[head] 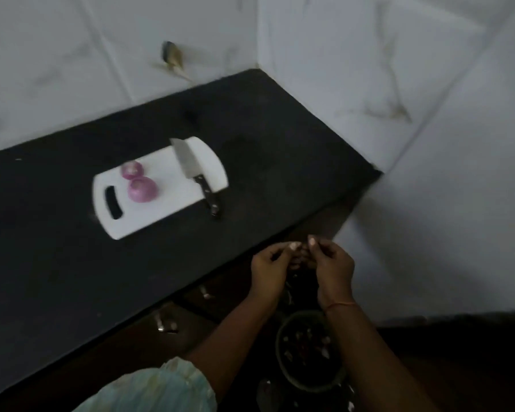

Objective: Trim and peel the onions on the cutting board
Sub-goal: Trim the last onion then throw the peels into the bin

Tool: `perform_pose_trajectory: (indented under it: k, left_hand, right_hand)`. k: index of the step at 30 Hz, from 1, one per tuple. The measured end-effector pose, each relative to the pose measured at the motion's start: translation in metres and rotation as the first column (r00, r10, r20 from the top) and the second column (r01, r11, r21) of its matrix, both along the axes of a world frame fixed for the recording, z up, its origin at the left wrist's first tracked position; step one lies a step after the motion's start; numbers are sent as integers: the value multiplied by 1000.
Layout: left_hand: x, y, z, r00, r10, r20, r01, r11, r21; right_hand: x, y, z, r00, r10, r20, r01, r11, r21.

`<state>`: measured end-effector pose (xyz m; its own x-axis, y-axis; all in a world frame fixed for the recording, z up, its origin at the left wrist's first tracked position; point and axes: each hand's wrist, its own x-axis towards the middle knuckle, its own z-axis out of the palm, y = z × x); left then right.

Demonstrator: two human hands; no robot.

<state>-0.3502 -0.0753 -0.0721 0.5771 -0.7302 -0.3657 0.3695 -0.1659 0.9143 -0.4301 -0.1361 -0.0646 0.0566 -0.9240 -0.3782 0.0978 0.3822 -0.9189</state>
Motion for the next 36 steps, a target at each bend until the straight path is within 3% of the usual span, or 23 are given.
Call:
perform_pose_trajectory:
  k: [2, 3, 6, 10, 15, 19, 23, 27, 31, 33, 36]
  left_hand:
    - [-39, -5, -39, 977, -22, -213, 48, 992, 119]
    - [-50, -4, -59, 967, -42, -252, 89, 980, 176]
    - [-89, 3, -115, 955, -144, -261, 229, 914, 334]
    - [-128, 20, -166, 888, -403, -222, 457, 714, 531]
    - [-153, 27, -235, 818, -572, -68, 449, 559, 697]
    - [-154, 23, -236, 732, -668, 133, 374, 557, 742]
    - [-149, 17, -245, 610, -775, 166, 393, 478, 786]
    - [-142, 13, -254, 633, -760, 147, 384, 473, 793]
    - [-132, 13, -269, 631, -762, 148, 353, 452, 820]
    - [-125, 14, -292, 640, -753, 149, 298, 423, 856]
    - [-124, 13, -296, 632, -759, 154, 296, 420, 858]
  right_hand:
    - [-49, 3, -36, 996, -79, -47, 83, 993, 84]
    - [-67, 4, -57, 992, -80, -96, 91, 990, 112]
    - [-122, 14, -126, 922, 30, -386, 13, 994, 110]
    - [-176, 37, -211, 706, 275, -653, -155, 959, 236]
    - [-193, 51, -229, 628, 325, -708, -154, 943, 296]
    - [-192, 52, -239, 669, 266, -694, -88, 956, 282]
    - [-191, 57, -253, 705, 303, -642, -119, 942, 313]
    - [-182, 59, -251, 793, 121, -597, 5, 979, 205]
    - [-173, 56, -241, 776, 63, -628, 8, 994, 110]
    - [-172, 53, -237, 703, 136, -698, -87, 991, 105]
    - [-172, 50, -241, 662, 317, -679, -201, 948, 247]
